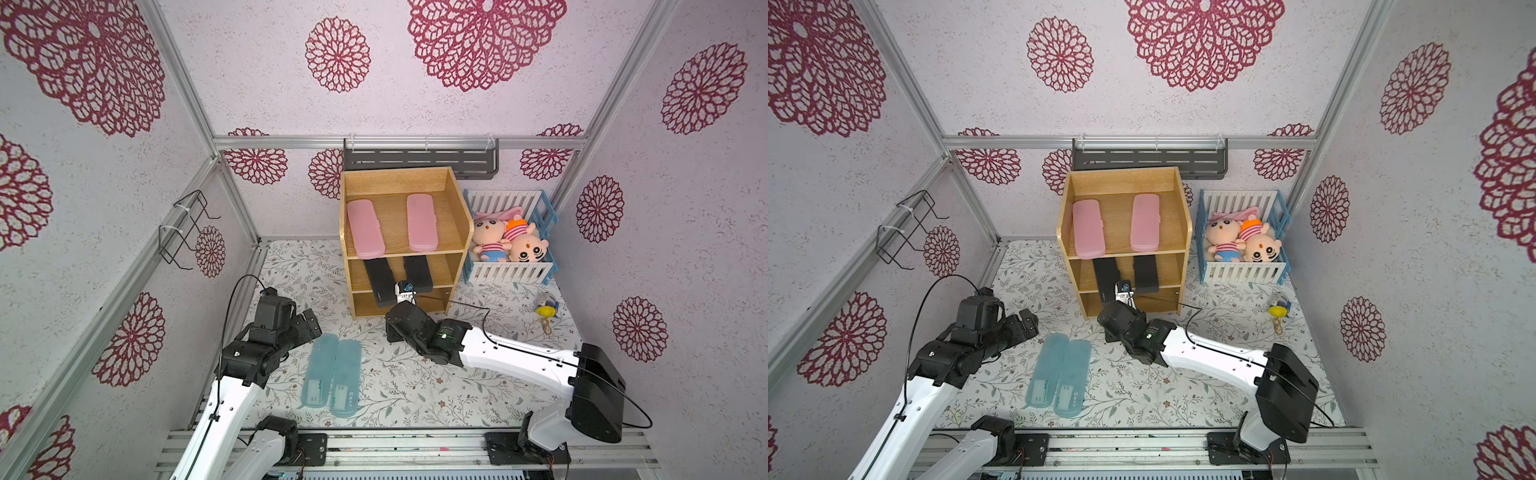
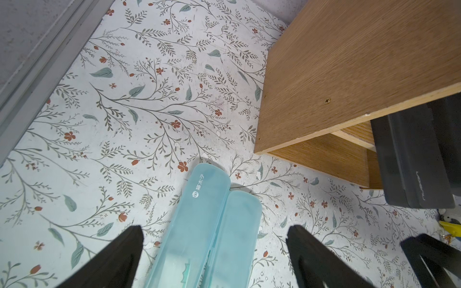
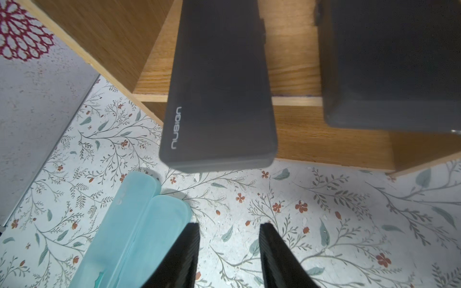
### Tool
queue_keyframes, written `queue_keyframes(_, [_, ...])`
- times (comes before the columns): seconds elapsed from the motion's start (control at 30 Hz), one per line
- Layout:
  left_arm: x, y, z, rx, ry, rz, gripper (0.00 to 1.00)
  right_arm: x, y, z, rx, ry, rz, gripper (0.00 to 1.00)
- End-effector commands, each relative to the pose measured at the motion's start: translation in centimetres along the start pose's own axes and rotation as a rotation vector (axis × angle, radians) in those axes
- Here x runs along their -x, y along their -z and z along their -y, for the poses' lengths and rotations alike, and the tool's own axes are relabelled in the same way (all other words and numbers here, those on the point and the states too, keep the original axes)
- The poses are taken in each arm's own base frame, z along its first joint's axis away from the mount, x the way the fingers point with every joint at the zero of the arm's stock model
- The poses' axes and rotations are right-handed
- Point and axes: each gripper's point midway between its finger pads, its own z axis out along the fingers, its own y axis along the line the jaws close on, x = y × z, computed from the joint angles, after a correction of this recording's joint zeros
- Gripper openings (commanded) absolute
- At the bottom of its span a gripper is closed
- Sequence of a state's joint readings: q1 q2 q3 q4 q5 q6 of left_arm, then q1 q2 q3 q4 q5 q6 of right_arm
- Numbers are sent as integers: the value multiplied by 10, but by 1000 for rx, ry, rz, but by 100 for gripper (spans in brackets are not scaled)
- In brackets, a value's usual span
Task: Place the pencil cases on the shelf according to color
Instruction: Place the pencil case on the shelf.
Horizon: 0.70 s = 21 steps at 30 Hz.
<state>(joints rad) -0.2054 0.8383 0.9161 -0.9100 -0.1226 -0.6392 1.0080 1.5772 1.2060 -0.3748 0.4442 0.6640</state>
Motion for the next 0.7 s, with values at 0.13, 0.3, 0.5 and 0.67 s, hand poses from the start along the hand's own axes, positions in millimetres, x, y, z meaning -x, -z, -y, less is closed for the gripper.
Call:
queue_keyframes(0.13, [2,-1,-1,14,-3,9,97,65,-29,-26,82,-33,113,45])
queue_keyframes(0.3, [1,-1,-4,36,4,6,97,75,-37,-41,114,-32,109,45])
queue_keyframes(0.5, [-16,4,1,29,75,-68,97,52,-16,-30,121,-61,95,56])
queue_keyframes(0.67, [-61,-17,24,-13,55,-140,97,14,13,-9,99,-66,65,70])
